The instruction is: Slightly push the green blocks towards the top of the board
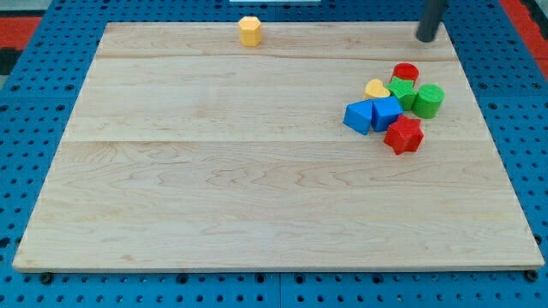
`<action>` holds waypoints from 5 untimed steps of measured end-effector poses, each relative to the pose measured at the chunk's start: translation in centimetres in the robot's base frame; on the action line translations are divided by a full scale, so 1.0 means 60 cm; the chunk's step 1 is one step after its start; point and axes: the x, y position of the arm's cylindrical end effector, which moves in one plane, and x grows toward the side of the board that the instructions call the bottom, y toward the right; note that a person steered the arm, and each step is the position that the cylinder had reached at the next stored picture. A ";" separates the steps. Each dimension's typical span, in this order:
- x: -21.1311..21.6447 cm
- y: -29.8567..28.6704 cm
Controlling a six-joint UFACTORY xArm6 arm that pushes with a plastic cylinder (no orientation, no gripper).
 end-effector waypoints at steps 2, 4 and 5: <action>0.150 0.016; 0.273 -0.063; 0.261 -0.104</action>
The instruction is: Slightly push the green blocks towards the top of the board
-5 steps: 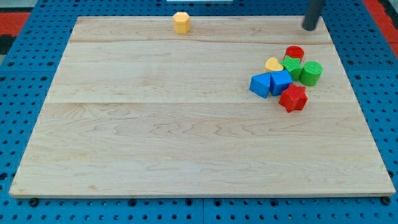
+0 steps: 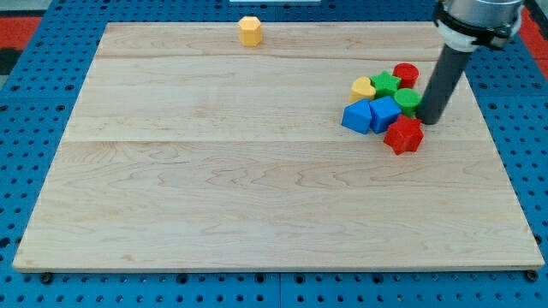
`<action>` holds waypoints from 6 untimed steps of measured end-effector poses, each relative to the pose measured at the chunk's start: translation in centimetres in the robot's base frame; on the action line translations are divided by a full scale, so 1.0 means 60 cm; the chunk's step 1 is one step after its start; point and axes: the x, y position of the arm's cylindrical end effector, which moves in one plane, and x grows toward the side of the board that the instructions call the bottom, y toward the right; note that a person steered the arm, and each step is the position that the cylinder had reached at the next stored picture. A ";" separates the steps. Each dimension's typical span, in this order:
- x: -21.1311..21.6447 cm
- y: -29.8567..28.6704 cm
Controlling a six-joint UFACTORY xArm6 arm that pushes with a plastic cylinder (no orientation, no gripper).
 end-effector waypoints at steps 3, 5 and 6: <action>-0.051 -0.006; -0.079 0.037; -0.025 -0.082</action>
